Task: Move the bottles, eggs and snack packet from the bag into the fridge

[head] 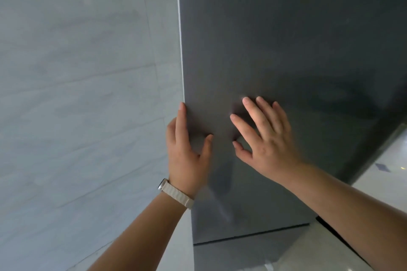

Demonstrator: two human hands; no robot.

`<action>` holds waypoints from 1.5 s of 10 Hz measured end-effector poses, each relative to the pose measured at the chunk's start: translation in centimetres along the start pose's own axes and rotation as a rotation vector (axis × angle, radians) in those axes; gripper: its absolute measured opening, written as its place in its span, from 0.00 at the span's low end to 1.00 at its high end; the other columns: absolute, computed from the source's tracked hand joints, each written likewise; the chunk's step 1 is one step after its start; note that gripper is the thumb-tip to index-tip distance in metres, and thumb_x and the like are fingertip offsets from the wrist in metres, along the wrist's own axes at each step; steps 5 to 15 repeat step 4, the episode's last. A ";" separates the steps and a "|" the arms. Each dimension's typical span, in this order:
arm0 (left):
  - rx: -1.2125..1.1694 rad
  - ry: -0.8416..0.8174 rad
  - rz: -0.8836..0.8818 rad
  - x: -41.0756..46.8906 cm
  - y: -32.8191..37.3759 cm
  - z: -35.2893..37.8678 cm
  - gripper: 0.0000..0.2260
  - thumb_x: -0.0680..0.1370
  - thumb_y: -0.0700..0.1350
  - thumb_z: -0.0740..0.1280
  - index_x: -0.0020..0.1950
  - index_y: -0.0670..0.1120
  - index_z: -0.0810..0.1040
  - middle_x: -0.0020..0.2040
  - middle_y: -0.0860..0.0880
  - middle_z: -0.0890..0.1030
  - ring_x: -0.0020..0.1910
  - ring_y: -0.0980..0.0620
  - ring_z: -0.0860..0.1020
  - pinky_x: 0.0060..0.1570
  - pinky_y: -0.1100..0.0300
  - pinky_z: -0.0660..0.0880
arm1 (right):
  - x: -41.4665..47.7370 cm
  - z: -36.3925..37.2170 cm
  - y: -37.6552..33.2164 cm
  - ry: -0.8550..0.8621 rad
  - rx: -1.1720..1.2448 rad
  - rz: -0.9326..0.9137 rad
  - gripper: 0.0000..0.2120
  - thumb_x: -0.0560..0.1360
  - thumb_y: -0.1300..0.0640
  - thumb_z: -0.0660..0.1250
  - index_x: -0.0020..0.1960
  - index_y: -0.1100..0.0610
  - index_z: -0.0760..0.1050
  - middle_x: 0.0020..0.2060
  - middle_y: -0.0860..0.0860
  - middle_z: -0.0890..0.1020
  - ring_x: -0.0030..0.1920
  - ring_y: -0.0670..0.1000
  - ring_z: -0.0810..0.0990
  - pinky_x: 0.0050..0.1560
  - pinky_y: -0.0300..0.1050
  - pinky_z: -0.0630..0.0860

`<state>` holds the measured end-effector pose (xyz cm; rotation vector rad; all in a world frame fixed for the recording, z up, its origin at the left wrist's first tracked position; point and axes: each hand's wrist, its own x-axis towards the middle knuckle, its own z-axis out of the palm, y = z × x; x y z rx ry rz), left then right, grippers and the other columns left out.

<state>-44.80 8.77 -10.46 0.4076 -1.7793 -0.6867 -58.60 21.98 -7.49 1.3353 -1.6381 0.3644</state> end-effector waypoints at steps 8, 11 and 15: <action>0.283 -0.389 0.153 -4.7 -1.7 -5.6 0.26 0.76 0.51 0.65 0.74 0.48 0.66 0.71 0.43 0.70 0.69 0.41 0.70 0.65 0.45 0.72 | -3.5 -5.7 -1.9 -0.406 0.090 0.153 0.23 0.76 0.44 0.61 0.64 0.57 0.76 0.66 0.57 0.75 0.65 0.60 0.73 0.69 0.64 0.65; 0.283 -0.389 0.153 -4.7 -1.7 -5.6 0.26 0.76 0.51 0.65 0.74 0.48 0.66 0.71 0.43 0.70 0.69 0.41 0.70 0.65 0.45 0.72 | -3.5 -5.7 -1.9 -0.406 0.090 0.153 0.23 0.76 0.44 0.61 0.64 0.57 0.76 0.66 0.57 0.75 0.65 0.60 0.73 0.69 0.64 0.65; 0.283 -0.389 0.153 -4.7 -1.7 -5.6 0.26 0.76 0.51 0.65 0.74 0.48 0.66 0.71 0.43 0.70 0.69 0.41 0.70 0.65 0.45 0.72 | -3.5 -5.7 -1.9 -0.406 0.090 0.153 0.23 0.76 0.44 0.61 0.64 0.57 0.76 0.66 0.57 0.75 0.65 0.60 0.73 0.69 0.64 0.65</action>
